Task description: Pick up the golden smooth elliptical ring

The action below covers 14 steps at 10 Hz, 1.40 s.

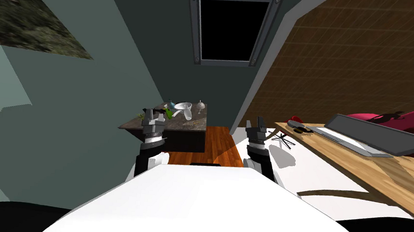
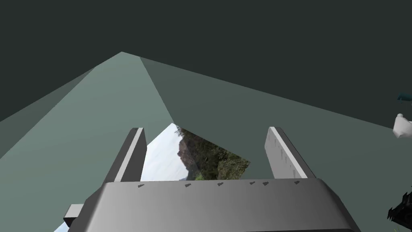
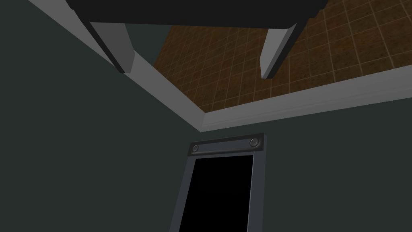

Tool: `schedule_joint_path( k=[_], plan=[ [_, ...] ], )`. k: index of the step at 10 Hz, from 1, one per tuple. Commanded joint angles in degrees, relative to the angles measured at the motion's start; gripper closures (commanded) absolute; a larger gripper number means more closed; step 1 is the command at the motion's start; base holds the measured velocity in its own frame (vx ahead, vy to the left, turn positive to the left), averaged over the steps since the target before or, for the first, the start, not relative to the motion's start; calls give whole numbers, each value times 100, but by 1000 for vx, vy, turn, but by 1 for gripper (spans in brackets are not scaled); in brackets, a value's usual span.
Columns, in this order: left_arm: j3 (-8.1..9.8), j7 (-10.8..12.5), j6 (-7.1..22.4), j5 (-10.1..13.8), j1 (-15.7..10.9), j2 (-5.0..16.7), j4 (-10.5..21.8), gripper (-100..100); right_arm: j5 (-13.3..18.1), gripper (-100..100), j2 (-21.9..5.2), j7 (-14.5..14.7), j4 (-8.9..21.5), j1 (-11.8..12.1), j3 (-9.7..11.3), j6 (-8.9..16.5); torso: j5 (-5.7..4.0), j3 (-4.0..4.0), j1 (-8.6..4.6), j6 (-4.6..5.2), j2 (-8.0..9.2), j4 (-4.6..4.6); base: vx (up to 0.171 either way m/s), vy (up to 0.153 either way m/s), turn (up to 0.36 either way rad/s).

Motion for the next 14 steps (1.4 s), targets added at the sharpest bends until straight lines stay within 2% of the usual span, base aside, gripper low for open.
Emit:
schedule_joint_path(
  k=[1, 4, 7, 11, 12, 14],
  plan=[
    [-4, 25, 47, -11, -77, 221, 61, -100, 0, 0, 0, 0, 0, 0, 0, 0, 0, 0, 0, 0, 0, 0, -7, 6, 26],
    [-28, 122, 234, -51, -369, 645, 303, -100, 0, 0, 0, 0, 0, 0, 0, 0, 2, 3, 9, 0, 5, 1, -17, 18, 34],
    [-77, 277, 531, -111, -821, 932, 686, -100, 0, 0, 0, 0, 0, 0, 0, 0, 1, 3, 5, 1, 5, 1, -22, 8, 38],
    [-175, 542, 1051, -202, -1523, 1130, 1357, -100, 0, 0, 0, 0, 0, 0, 0, 0, -1, 7, -5, 0, 12, 2, -36, -10, 40],
    [-175, 542, 1052, -202, -1602, 1130, 1357, -100, 0, 0, 0, 0, 0, -1, 0, 0, -1, 7, -5, 0, 12, 3, -27, -10, 9],
    [-228, 690, 1354, -249, -1980, 1178, 1756, -100, 0, 0, 0, 0, 0, 0, 0, 0, -1, 4, -4, 1, 7, 2, -31, -10, 28]
  ],
)
